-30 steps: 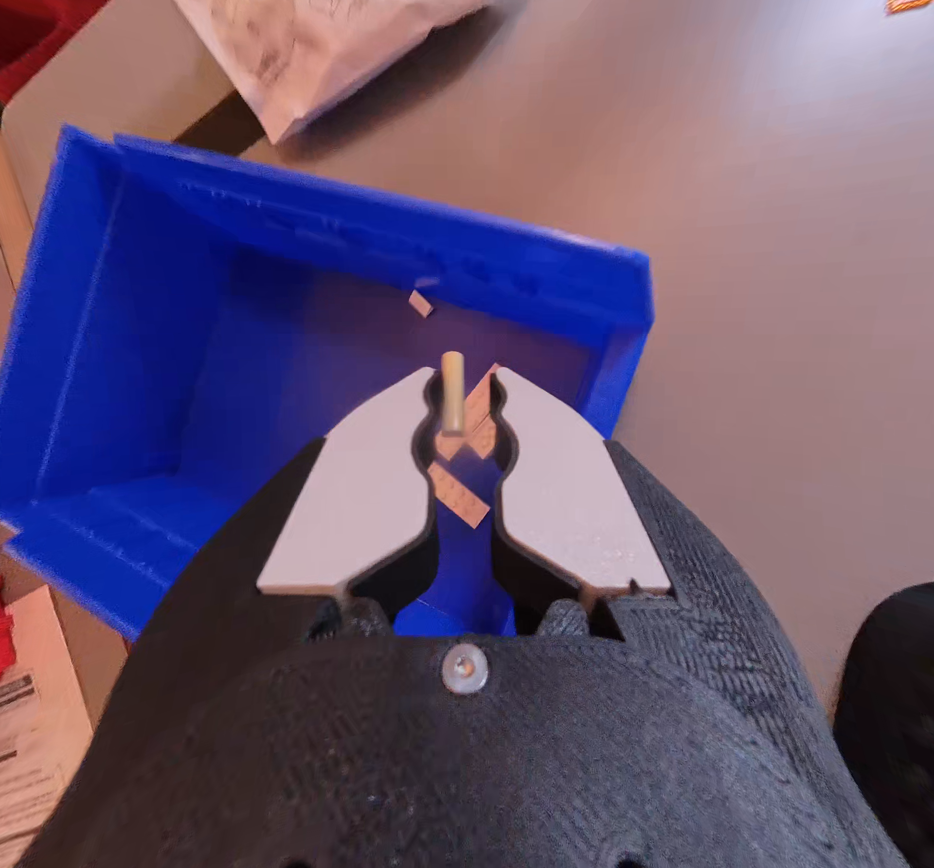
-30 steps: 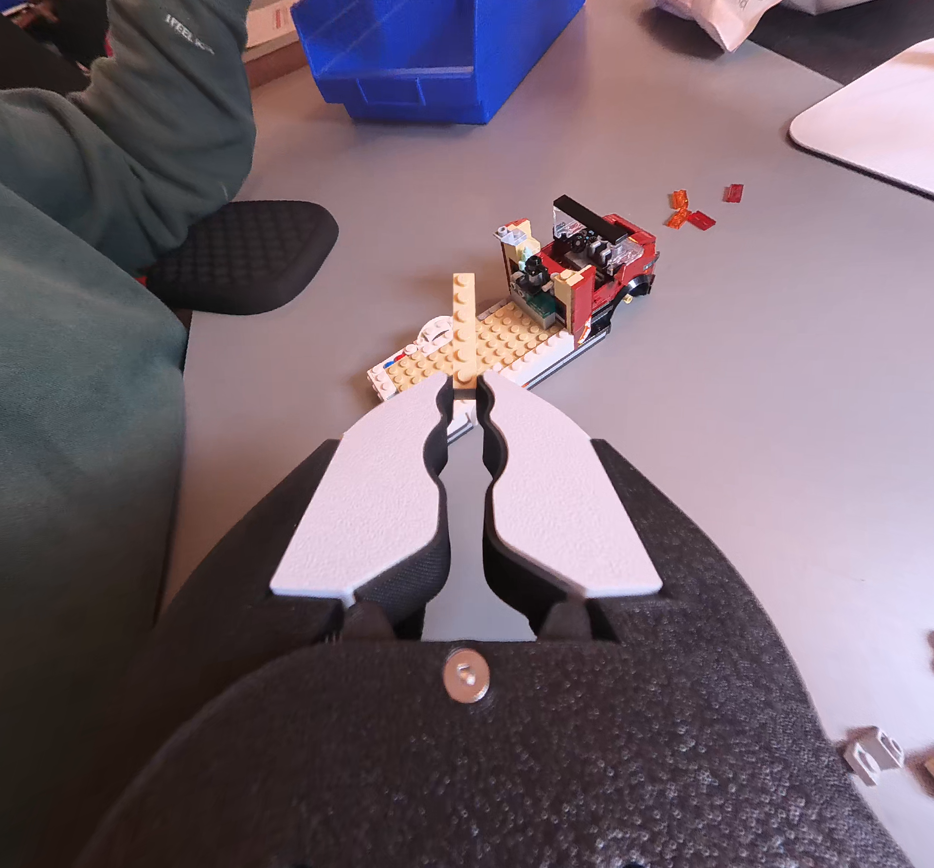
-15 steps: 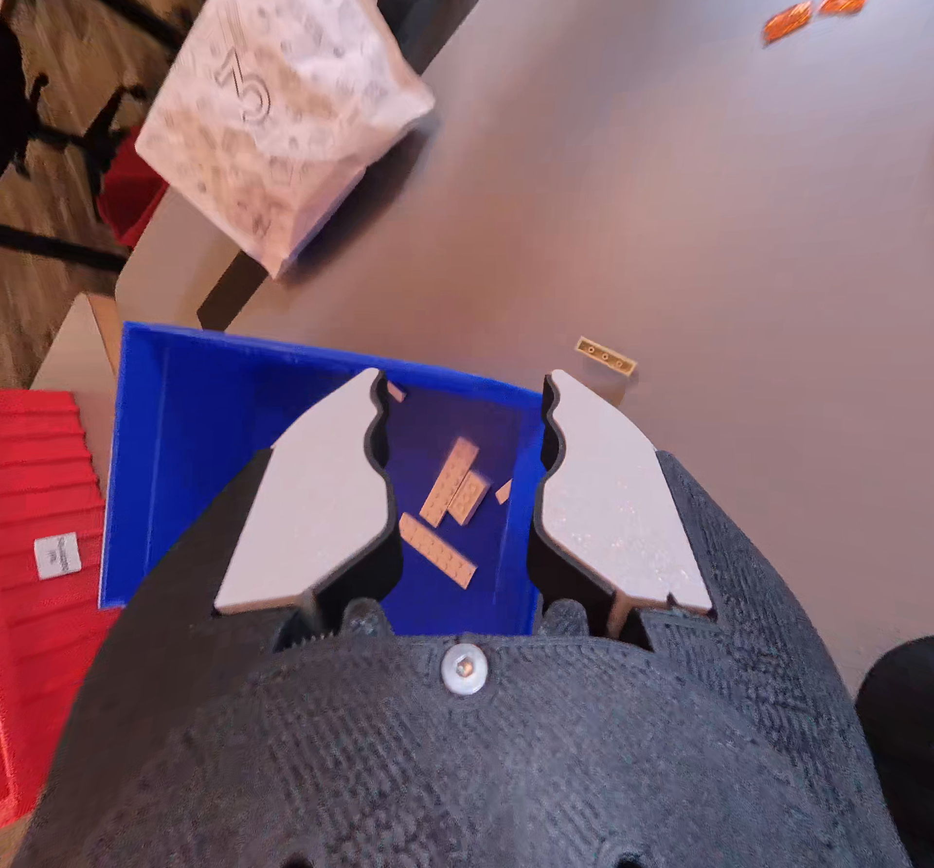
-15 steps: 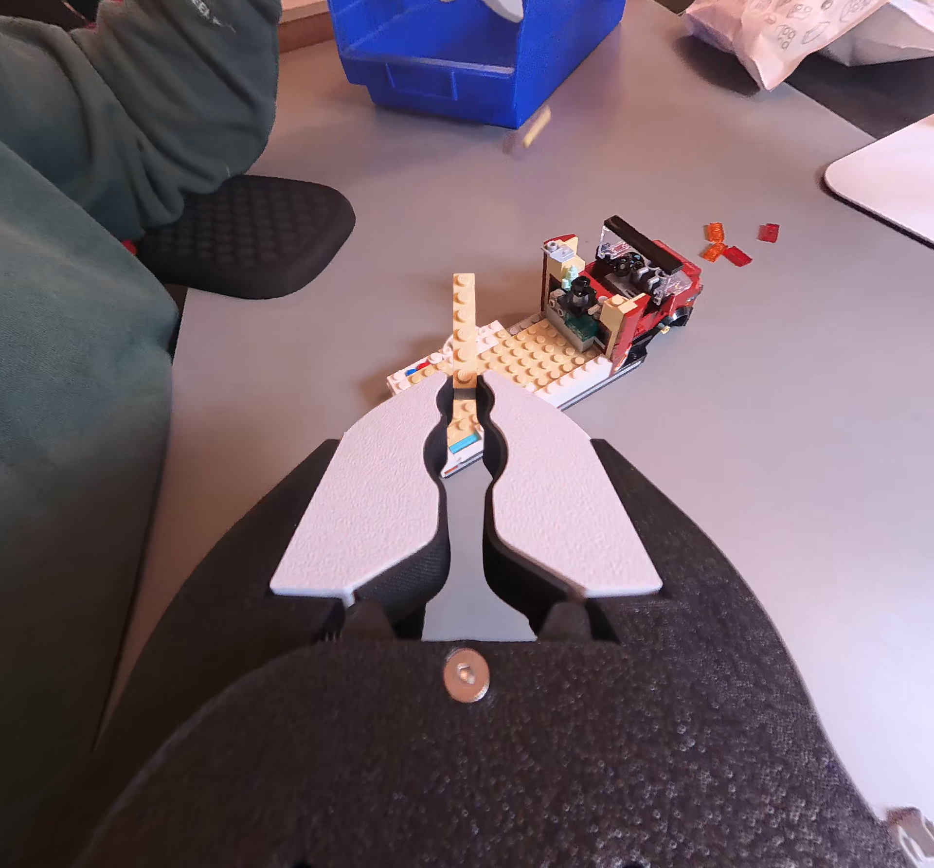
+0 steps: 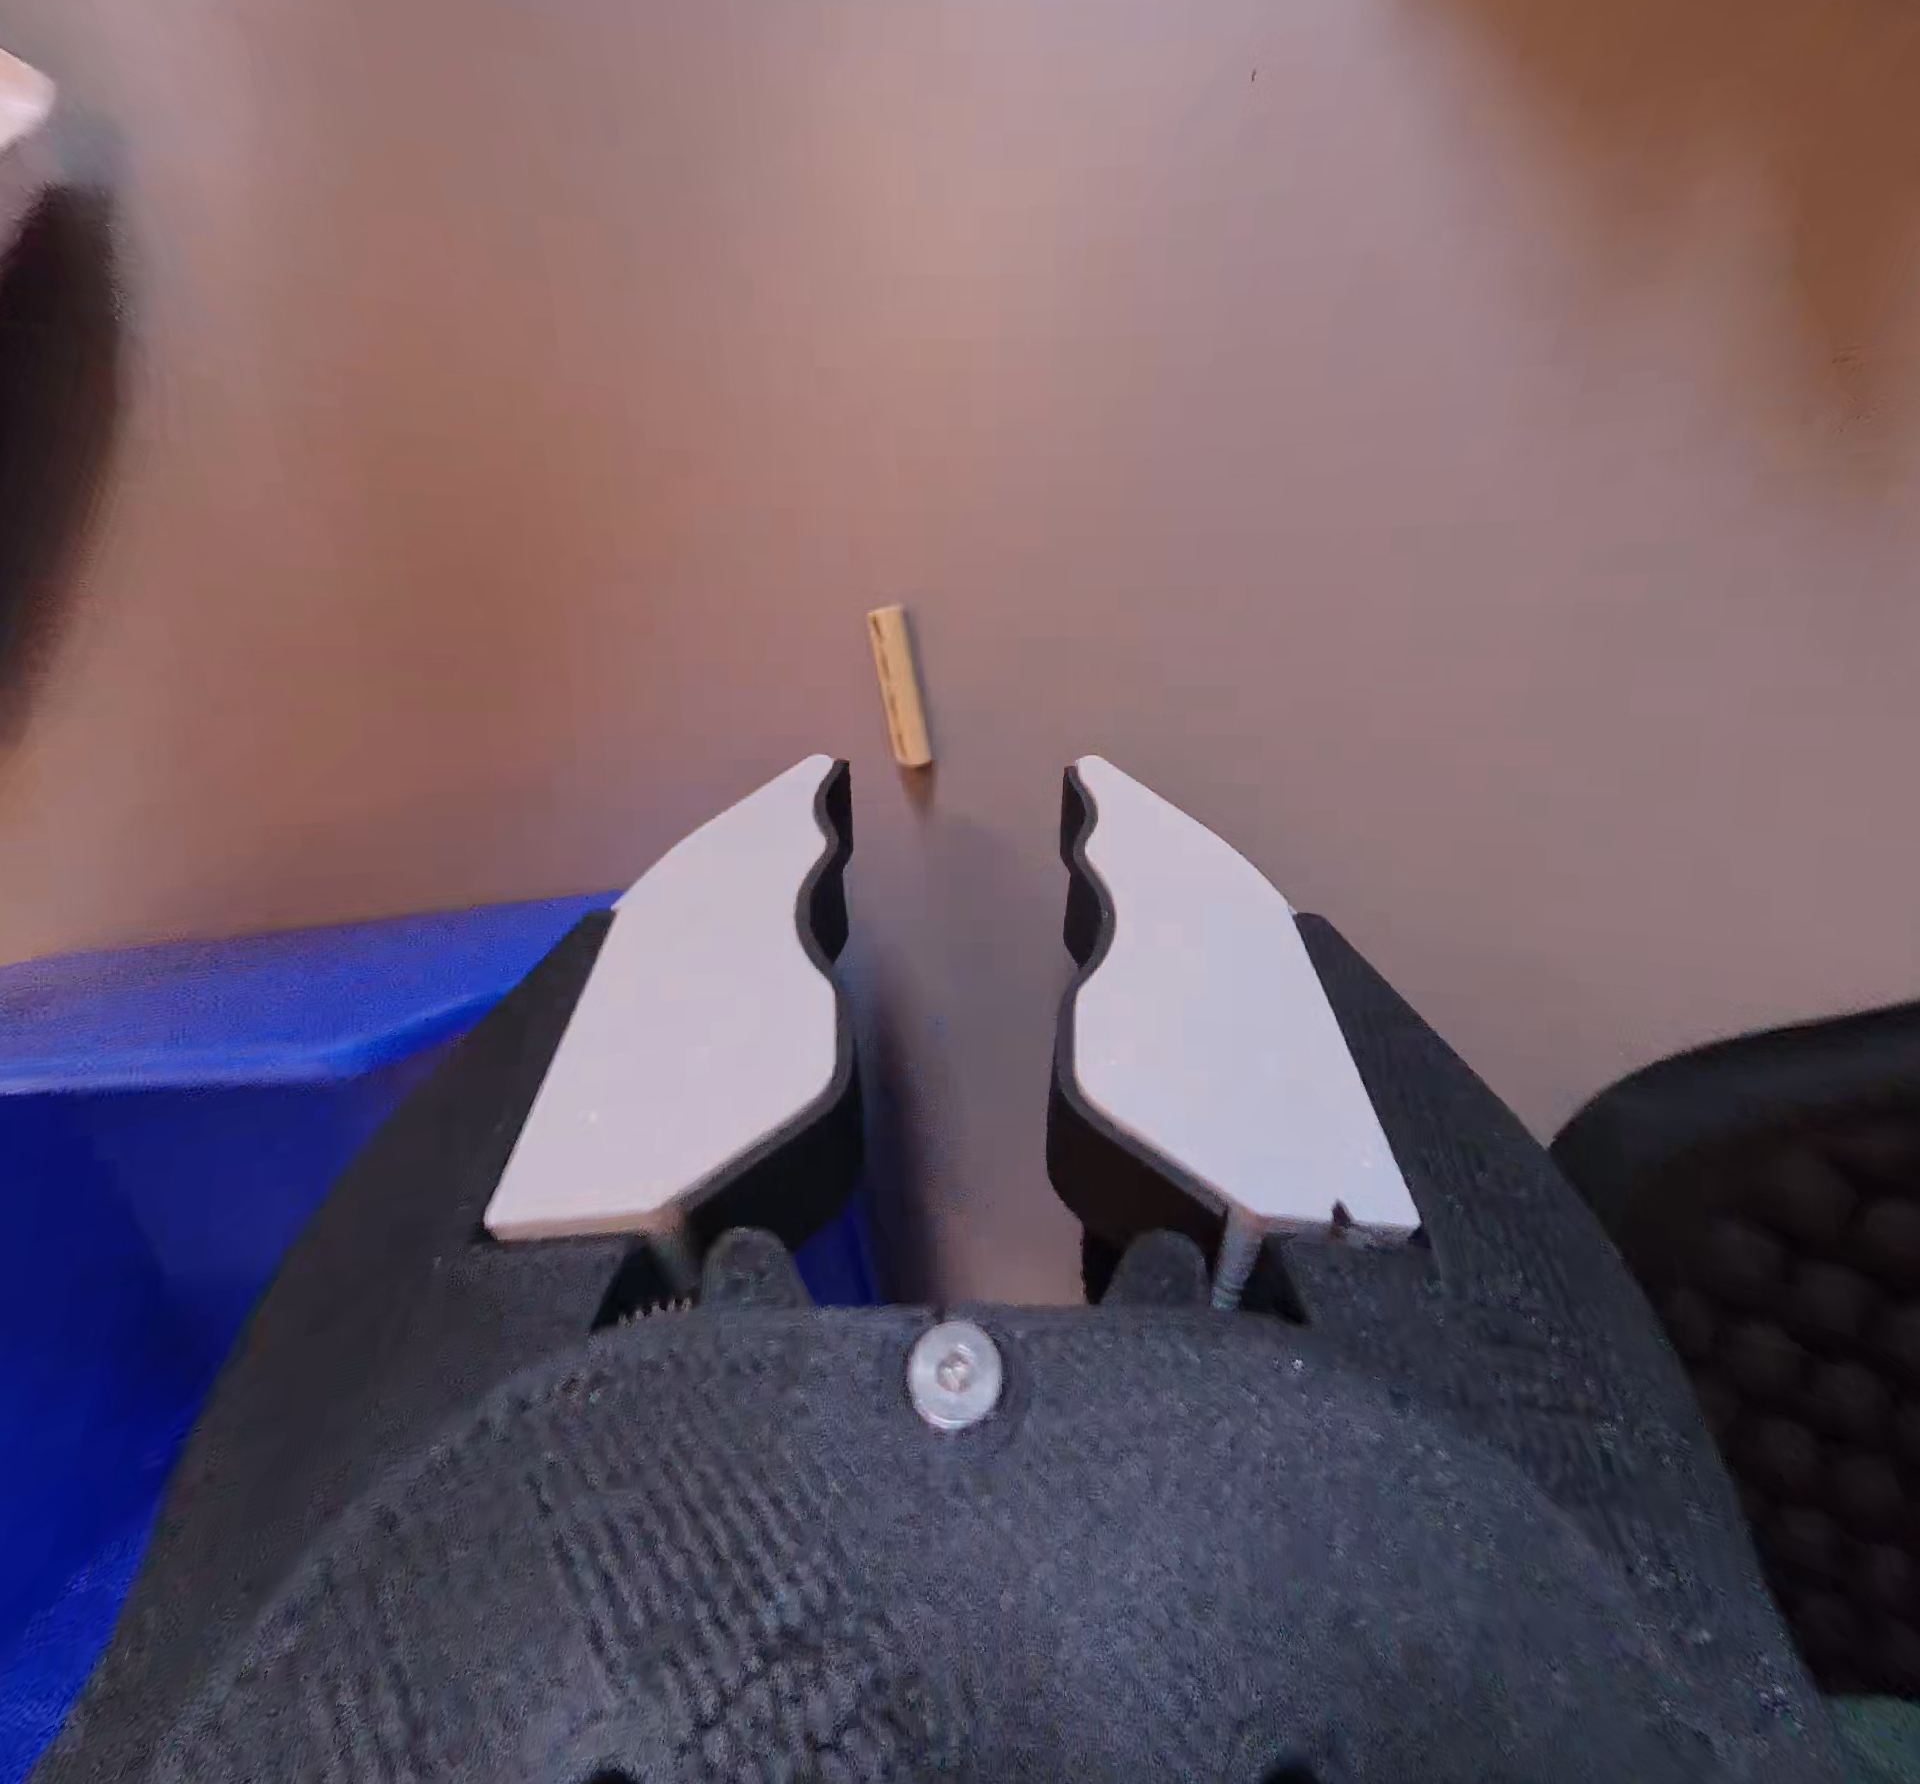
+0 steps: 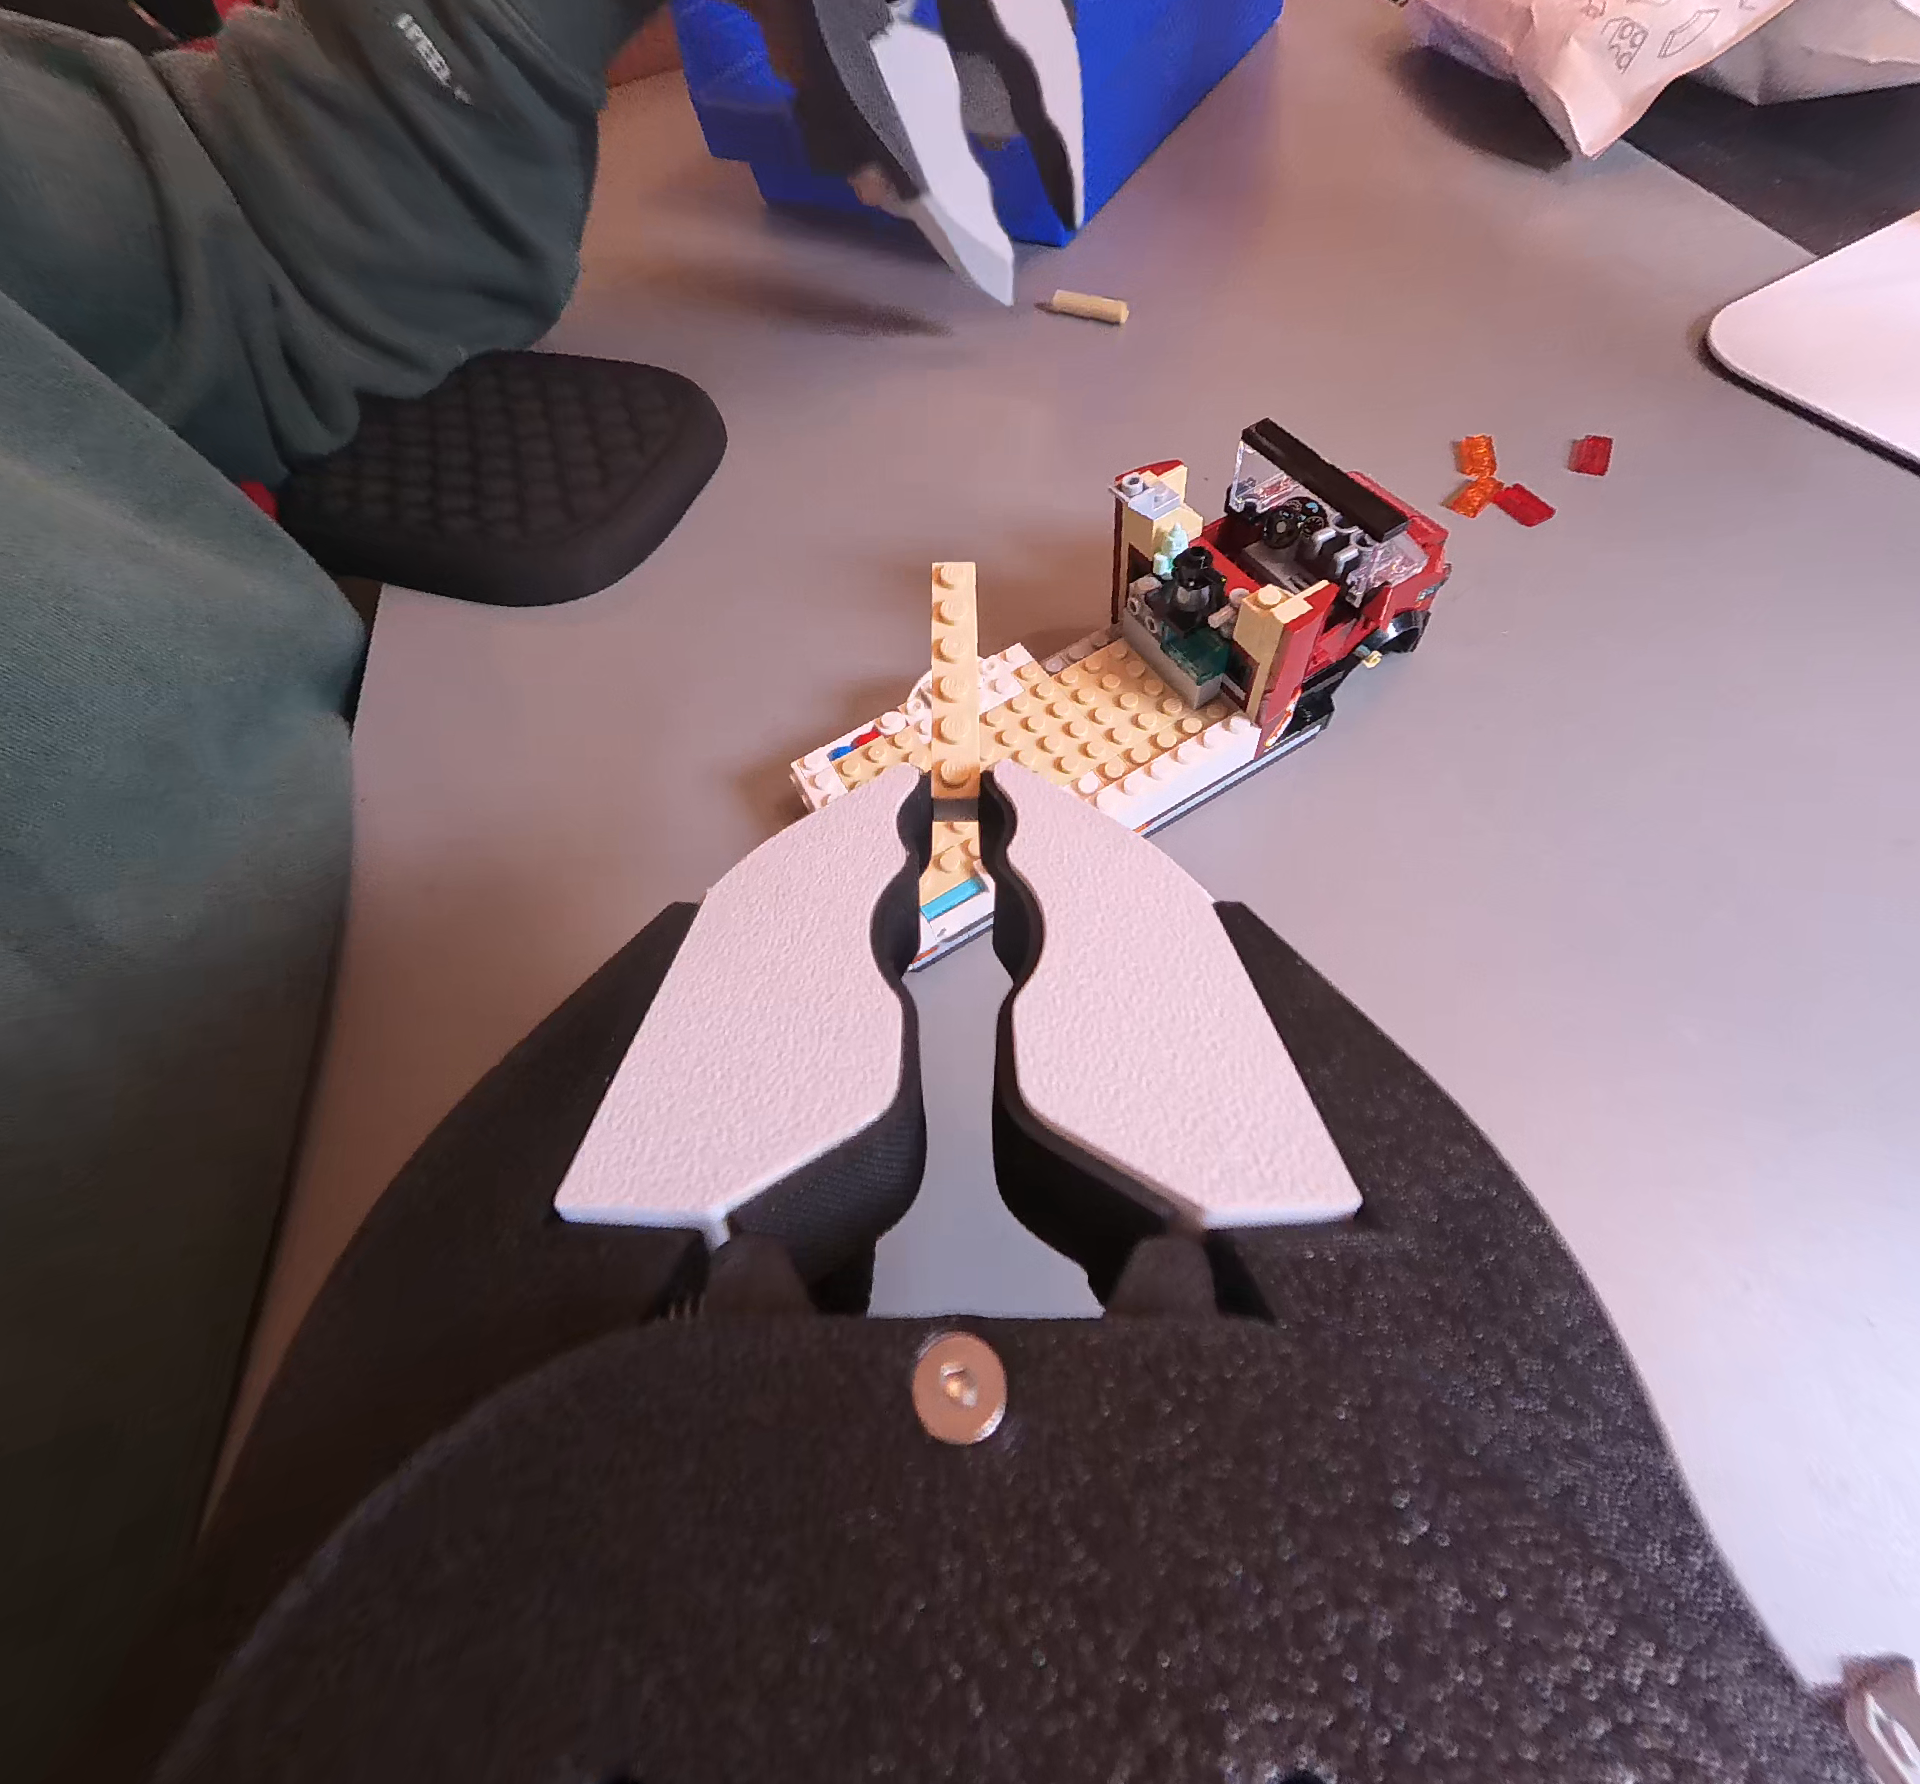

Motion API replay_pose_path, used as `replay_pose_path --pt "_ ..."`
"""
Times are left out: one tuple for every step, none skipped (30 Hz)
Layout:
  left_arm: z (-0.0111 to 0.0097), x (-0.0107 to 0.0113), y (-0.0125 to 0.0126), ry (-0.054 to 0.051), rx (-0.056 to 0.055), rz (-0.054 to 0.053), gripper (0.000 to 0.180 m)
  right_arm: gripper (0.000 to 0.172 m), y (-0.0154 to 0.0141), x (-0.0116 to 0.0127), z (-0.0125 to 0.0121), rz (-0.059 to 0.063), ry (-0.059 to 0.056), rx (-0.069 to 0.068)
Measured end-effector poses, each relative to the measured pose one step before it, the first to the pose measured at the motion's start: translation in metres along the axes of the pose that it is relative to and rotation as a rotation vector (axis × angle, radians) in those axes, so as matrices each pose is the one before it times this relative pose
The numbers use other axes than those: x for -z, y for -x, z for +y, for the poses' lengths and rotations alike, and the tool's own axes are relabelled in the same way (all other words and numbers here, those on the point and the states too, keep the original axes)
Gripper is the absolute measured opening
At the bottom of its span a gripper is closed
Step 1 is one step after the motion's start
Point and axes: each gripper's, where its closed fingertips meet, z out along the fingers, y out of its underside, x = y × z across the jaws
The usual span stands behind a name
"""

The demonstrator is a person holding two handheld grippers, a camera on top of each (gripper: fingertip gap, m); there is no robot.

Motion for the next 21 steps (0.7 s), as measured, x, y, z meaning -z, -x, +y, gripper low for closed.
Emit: replay_pose_path --pt "-0.00094 -0.00872 0.00095 0.0062 0.0223 0.0029 0.037 0.008 0.00029 0.00064 0.00021 -0.0009 -0.0001 0.0001" --pt "0.00056 -0.0078 0.00351 0.0131 0.0252 -0.0066 0.034 0.008 0.00022 0.00052 0.00019 -0.0017 -0.0007 -0.0008" --pt "-0.00013 -0.00557 0.00161 0.0087 0.0242 0.006 0.026 0.008 0.00016 0.00042 0.00035 -0.0028 -0.0004 -0.0014" --pt "0.00069 -0.00398 -0.00014 0.0132 0.0115 0.009 0.025 0.008 0.00007 0.00042 0.0004 -0.0028 0.0004 -0.0017" --pt "-0.00246 -0.00108 0.00115 -0.0092 0.0104 -0.0036 0.022 0.008 -0.00014 0.00027 0.0003 -0.0023 0.0003 -0.0018" --pt "-0.00007 -0.00038 0.00115 0.0061 0.0026 -0.0047 0.018 0.008 0.00006 0.00029 0.00028 -0.0029 -0.0002 -0.0017" --pt "0.00062 -0.00061 -0.00187 0.0073 -0.01 0.0113 0.009 0.008 0.00017 0.00021 0.00023 -0.0038 -0.0002 -0.002" --pt "0.0003 0.00002 -0.00065 0.0049 -0.0233 -0.0018 0.008 0.008 0.00011 0.00004 0.00031 -0.0038 0.0005 -0.0019" --pt "0.00161 0.00086 -0.00145 0.0084 -0.0246 0.0042 0.008 0.008 0.00005 0.00003 0.0004 -0.0023 0.0011 -0.0011" --pt "0.00306 0.0032 -0.00106 0.0099 -0.011 0.0049 0.008 0.008 -0.00013 0.0002 0.00036 -0.0003 0.0008 0.0" --pt "-0.00186 0.00865 0.00324 -0.0333 0.0068 -0.0186 0.008 0.008 -0.00017 0.00035 0.00015 0.0009 -0.0002 0.0007" --pt "-0.00584 0.01524 0.00526 -0.0682 0.0238 -0.0228 0.008 0.008 -0.00012 0.00053 -0.00003 0.0018 -0.001 0.0008" --pt "-0.00608 0.01973 0.00842 -0.0708 0.0307 -0.0348 0.008 0.008 -0.00026 0.00063 -0.00045 0.0019 -0.0022 0.0006" --pt "-0.00403 0.02157 0.01592 -0.0573 0.0336 -0.0766 0.008 0.008 -0.00026 0.00078 -0.00075 0.001 -0.0033 0.0003" --pt "0.0008 0.01943 0.02088 -0.026 0.0344 -0.0976 0.008 0.008 -0.00024 0.00067 -0.00111 0.0001 -0.004 0.0" --pt "0.00542 0.01425 0.01895 0.0006 0.0326 -0.0748 0.008 0.008 -0.00014 0.00055 -0.00122 -0.0008 -0.0045 -0.0001" --pt "0.01002 0.00773 0.01511 0.0276 0.0344 -0.0484 0.008 0.008 -0.00011 0.00049 -0.00117 -0.0011 -0.0047 -0.0003" --pt "0.01376 0.00113 0.01084 0.0505 0.0301 -0.0248 0.008 0.008 -0.00015 0.00034 -0.00099 0.0004 -0.0048 -0.0001" --pt "0.01357 -0.00371 0.0089 0.0507 0.028 -0.0203 0.008 0.008 -0.00026 0.0002 -0.00069 0.002 -0.0035 0.0004" --pt "0.01213 -0.00632 0.00649 0.0481 0.0287 -0.0148 0.017 0.008 -0.00018 0.00009 -0.00029 0.0029 -0.0015 0.0009" --pt "0.01018 -0.00701 0.00275 0.0411 0.0201 -0.0033 0.026 0.008 -0.00003 0.00007 -0.00011 0.0043 -0.0003 0.0018"
